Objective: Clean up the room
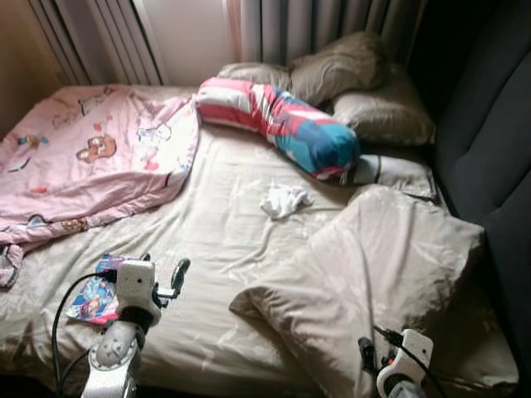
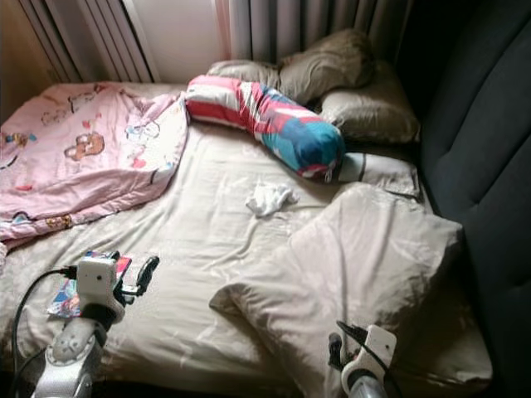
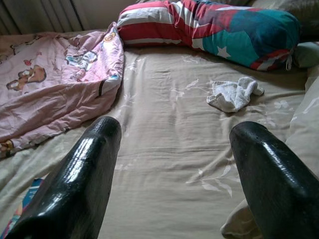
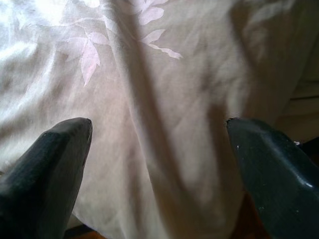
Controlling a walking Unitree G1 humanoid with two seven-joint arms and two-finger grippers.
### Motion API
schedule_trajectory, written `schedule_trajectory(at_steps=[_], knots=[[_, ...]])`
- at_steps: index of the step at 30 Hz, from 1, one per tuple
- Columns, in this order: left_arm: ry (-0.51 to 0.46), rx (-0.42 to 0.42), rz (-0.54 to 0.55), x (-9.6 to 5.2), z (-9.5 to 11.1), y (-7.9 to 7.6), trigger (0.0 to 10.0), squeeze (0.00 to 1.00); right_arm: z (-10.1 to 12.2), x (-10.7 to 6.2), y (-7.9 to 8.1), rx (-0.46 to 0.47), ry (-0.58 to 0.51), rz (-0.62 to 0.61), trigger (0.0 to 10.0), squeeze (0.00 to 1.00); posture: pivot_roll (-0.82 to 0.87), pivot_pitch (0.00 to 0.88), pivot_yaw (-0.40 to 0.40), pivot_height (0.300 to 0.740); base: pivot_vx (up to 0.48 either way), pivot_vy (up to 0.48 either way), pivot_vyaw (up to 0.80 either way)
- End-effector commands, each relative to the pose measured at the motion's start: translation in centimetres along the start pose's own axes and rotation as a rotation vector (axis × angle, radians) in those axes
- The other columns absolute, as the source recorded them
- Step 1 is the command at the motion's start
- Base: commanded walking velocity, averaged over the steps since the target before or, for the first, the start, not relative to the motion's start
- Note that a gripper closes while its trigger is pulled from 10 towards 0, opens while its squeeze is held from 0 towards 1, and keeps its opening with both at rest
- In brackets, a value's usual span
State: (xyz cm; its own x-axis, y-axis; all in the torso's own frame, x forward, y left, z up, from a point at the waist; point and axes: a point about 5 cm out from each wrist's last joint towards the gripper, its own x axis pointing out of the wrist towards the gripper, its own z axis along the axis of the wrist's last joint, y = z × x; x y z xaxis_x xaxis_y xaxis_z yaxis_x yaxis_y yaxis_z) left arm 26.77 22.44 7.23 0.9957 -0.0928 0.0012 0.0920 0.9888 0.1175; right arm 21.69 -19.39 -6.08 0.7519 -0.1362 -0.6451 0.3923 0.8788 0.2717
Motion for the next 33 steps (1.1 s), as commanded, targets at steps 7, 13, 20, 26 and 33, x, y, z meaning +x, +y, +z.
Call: schedule_trajectory(at_steps=[7,13,20,26,33], knots=[[-0.002,0.018,-0.036,-0.3,1.6,0.7,10.0,0.0,0.2,0.2,0.4,0.035,0.013,-0.021,10.0,0.0,0.1,0.213,0.1,0.74,0.0,0.0,0.0],[-0.001,0.014,-0.049,0.0,2.1,0.6,10.0,0.0,-0.1,0.1,-0.3,0.015,0.025,-0.082,10.0,0.0,0.09,0.221,0.103,0.74,0.0,0.0,0.0],[0.023,0.012,-0.07,0.1,1.8,-0.1,10.0,0.0,-2.0,-0.6,-1.4,-0.029,0.102,-0.139,10.0,0.0,0.08,0.22,0.096,0.74,0.0,0.0,0.0],[0.025,0.014,-0.067,-0.1,1.8,0.1,10.0,0.0,-3.5,-1.0,-1.1,-0.012,0.177,-0.13,10.0,0.0,0.08,0.215,0.091,0.74,0.0,0.0,0.0],[0.019,0.033,-0.067,-0.5,2.4,0.5,10.0,0.0,-4.2,-1.1,-0.3,-0.017,0.202,-0.088,10.0,0.0,0.11,0.242,0.107,0.74,0.0,0.0,0.0]])
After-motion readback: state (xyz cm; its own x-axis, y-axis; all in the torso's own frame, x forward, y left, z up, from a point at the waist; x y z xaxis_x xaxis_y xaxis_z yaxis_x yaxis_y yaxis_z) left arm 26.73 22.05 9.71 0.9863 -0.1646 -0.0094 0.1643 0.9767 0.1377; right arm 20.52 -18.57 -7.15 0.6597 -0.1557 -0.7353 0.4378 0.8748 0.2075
